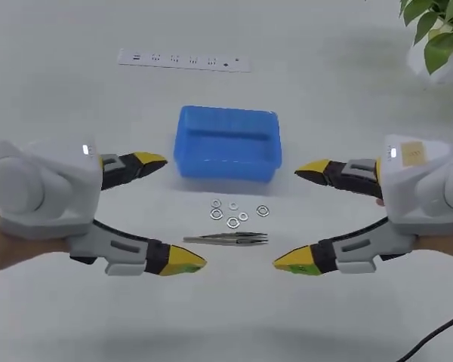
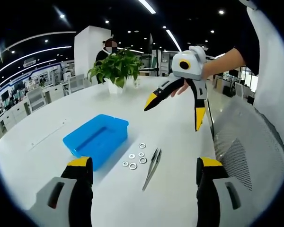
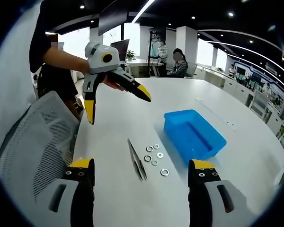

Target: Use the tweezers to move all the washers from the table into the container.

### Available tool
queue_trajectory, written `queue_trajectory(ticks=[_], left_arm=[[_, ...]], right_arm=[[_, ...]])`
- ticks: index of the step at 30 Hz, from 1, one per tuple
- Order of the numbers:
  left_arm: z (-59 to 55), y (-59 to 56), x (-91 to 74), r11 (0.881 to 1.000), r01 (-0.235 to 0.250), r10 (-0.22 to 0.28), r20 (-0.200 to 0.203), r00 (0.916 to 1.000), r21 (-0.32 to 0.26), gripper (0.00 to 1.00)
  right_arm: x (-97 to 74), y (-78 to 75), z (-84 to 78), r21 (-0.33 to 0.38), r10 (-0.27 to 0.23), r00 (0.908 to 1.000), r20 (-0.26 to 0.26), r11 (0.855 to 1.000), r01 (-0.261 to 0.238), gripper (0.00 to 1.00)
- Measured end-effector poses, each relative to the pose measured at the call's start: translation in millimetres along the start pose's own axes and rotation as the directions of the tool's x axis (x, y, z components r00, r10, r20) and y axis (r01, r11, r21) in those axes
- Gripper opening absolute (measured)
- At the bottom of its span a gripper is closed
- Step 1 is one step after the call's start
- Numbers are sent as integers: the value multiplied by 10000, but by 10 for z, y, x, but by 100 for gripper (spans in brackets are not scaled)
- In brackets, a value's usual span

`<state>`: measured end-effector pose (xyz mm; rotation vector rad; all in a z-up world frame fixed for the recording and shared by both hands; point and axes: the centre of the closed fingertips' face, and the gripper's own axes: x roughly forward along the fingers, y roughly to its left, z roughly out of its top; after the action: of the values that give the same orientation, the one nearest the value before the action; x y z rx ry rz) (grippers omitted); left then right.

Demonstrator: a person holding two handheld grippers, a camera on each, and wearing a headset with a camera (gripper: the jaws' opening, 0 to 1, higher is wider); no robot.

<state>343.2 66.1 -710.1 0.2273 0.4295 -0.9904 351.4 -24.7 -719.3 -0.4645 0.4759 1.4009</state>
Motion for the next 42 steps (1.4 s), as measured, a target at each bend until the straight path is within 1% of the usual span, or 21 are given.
queue_trajectory(ticks=[3, 6, 8, 10, 11, 15, 17, 19, 21, 23, 24, 26, 27, 30, 31, 32, 34, 36, 39, 40, 42], left_arm=[[-37, -5, 47, 10000, 54, -54, -123, 9999, 22, 95], [-124, 10, 118, 9999, -16, 22, -390, 9992, 135, 90], [-198, 36, 170, 9994, -208, 221, -458, 9987, 274, 83], [-268, 22, 217, 9995, -185, 197, -477, 9987, 265, 77], [-323, 7, 251, 9998, -167, 170, -563, 9983, 58, 76], [-450, -59, 330, 10000, 24, -27, -915, 9958, -32, 75], [-481, -66, 352, 10000, 58, -61, -1038, 9946, -29, 73], [-477, -50, 377, 9996, -49, 20, -981, 9952, -289, 68], [-491, -39, 414, 9985, 1, -52, -916, 9958, -554, 65], [-549, -8, 442, 9983, -73, 7, -1137, 9935, -572, 65], [-592, 2, 450, 9985, -77, 4, -1318, 9913, -550, 64], [-626, -9, 454, 9987, -19, -55, -1453, 9894, -509, 61], [-652, -20, 449, 9989, 49, -124, -1589, 9872, -476, 58], [-770, -70, 433, 9987, 510, -491, -2301, 9719, 20, 55], [-783, -80, 434, 9980, 611, -560, -2397, 9692, 141, 54], [-771, -97, 446, 9974, 707, -652, -2348, 9699, 151, 54], [-760, -119, 465, 9963, 862, -821, -2374, 9679, 67, 51], [-758, -127, 478, 9948, 992, -907, -2451, 9653, 226, 46], [-758, -107, 503, 9907, 1162, -923, -2751, 9570, 716, 41], [-759, -105, 508, 9880, 1249, -944, -2839, 9542, 911, 40], [-739, -121, 527, 9853, 1454, -1140, -2879, 9508, 900, 37]], right_arm=[[74, 22, -52, -31, 163, 9997, -190, 9999, -163, 79], [143, 34, -61, 150, 303, 9995, -127, 9994, -301, 76], [216, 72, -48, 453, 544, 9985, 36, 9975, -545, 74], [285, 85, -70, 413, 625, 9980, -69, 9972, -621, 71], [338, 120, -99, 320, 810, 9964, -241, 9963, -802, 70], [476, 211, -232, 66, 1400, 9863, -873, 9901, -1399, 66], [530, 243, -267, -68, 1587, 9810, -1116, 9870, -1604, 61], [561, 270, -316, 68, 1791, 9734, -1432, 9837, -1800, 53], [620, 266, -342, -6, 1797, 9711, -1567, 9833, -1821, 50], [658, 264, -363, -79, 1868, 9687, -1634, 9816, -1906, 50], [679, 242, -408, -35, 1818, 9643, -1925, 9826, -1860, 48], [701, 187, -475, -372, 1624, 9576, -2381, 9837, -1761, 41], [719, 174, -483, -363, 1595, 9576, -2398, 9843, -1730, 39], [772, 140, -483, -123, 1595, 9580, -2385, 9858, -1672, 35], [782, 139, -485, -136, 1593, 9569, -2427, 9858, -1675, 34], [790, 141, -488, -201, 1599, 9555, -2480, 9852, -1701, 33], [800, 131, -532, -449, 1570, 9446, -2883, 9832, -1771, 31], [815, 115, -503, -586, 1470, 9471, -2854, 9836, -1703, 28], [818, 77, -515, -964, 1218, 9437, -3076, 9827, -1582, 23], [817, 64, -518, -1288, 1096, 9421, -3168, 9791, -1572, 22], [822, 94, -512, -1162, 1170, 9396, -3218, 9799, -1619, 20]])
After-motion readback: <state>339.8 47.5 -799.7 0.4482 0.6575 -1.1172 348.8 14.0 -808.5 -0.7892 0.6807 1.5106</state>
